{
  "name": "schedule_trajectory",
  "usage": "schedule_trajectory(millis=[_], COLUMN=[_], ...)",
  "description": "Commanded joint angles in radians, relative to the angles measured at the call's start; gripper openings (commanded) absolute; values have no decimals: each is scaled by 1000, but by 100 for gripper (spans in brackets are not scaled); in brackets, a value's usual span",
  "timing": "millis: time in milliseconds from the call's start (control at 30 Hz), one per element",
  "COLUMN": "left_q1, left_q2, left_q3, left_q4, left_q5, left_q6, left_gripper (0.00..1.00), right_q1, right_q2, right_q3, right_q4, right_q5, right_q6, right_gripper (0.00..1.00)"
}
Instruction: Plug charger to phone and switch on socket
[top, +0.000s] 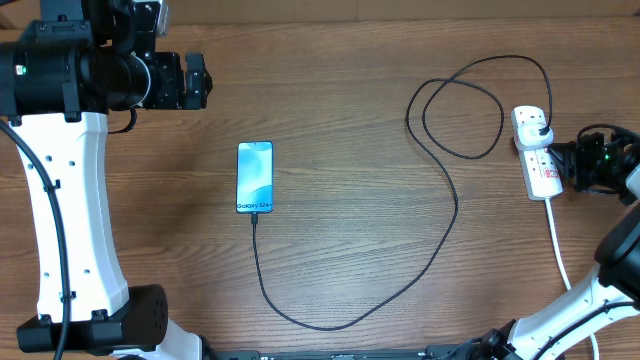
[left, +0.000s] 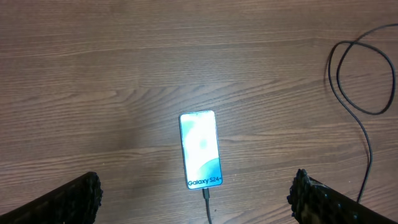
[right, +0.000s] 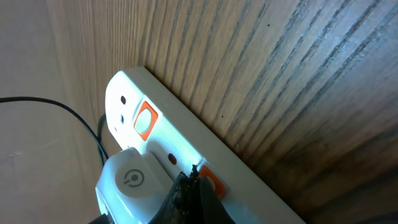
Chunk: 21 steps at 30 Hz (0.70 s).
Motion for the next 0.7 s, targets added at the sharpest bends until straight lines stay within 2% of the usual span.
schedule_trajectory(millis=[0,667], left_q1=[4,4], left_q2=[-8,-8], left_q3=[11,11], left_q4=[1,1], left_q5=[5,5], left_q6=[-3,-3], left_gripper=[100,100], right_q1=[28,107], right_q2=[17,17], right_q3=[-33,-33], right_q4=[-37,-46], right_q5=[41,76], right_q6=[-27,-49], right_gripper=[4,4])
